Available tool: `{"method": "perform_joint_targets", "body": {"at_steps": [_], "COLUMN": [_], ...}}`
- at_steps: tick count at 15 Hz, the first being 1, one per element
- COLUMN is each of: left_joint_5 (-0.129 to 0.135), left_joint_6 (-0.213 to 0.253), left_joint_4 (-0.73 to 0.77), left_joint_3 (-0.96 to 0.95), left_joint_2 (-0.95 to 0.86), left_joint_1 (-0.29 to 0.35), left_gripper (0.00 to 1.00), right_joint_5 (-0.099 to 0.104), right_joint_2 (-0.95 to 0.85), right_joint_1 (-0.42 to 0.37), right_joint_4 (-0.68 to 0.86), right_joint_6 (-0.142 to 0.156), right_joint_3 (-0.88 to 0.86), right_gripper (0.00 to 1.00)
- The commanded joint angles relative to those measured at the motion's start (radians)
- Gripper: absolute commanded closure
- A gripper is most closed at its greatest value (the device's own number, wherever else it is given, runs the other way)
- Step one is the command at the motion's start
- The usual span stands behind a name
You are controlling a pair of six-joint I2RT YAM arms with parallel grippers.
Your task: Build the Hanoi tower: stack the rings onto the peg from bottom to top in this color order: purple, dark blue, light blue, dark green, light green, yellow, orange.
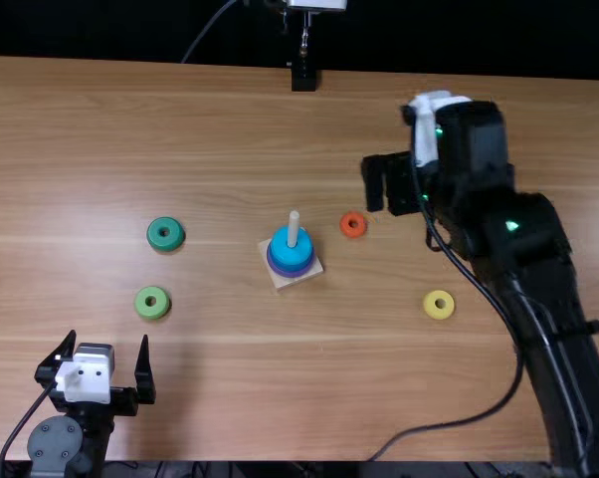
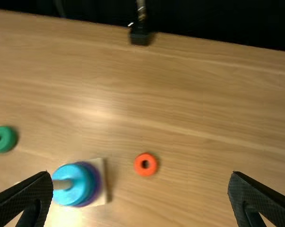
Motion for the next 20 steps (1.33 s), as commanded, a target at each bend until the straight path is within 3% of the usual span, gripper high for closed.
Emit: {"method": "perform_joint_targets", "body": {"at_steps": [1,6,10,14,17,20], "left_joint_5": [0.002,0.002,0.002,0.002,0.002,0.002], "left_joint_6": [0.011,0.011,0.011,0.011,0.011,0.011], "left_joint_4": [-0.080,-0.080,-0.080,-0.080,-0.080,-0.080], "left_joint_3": [-0.105,-0.105,-0.105,-0.105,-0.105,-0.105], "left_joint_2": [-0.011,-0.011,-0.011,-0.011,-0.011,-0.011], "left_joint_1": [0.005,0.005,0.005,0.005,0.005,0.005], "left_gripper": [0.00,0.00,0.00,0.00,0.00,0.00], "right_joint_5": [0.008,0.007,0.005,0.003,0.001,0.003], "right_joint_2": [-0.102,-0.409,-0.668,-0.984,-1.192,-1.344], "right_joint_1": [-0.055,-0.199,-0.322,-0.340,-0.336,-0.329], "right_joint_4": [0.067,0.400,0.579,0.789,0.798,0.791], "right_joint_6": [0.002,-0.007,-0.015,-0.031,-0.090,-0.092], "right_joint_3": [-0.096,-0.487,-0.786,-1.116,-1.298,-1.433], "right_gripper": [0.00,0.00,0.00,0.00,0.00,0.00]}}
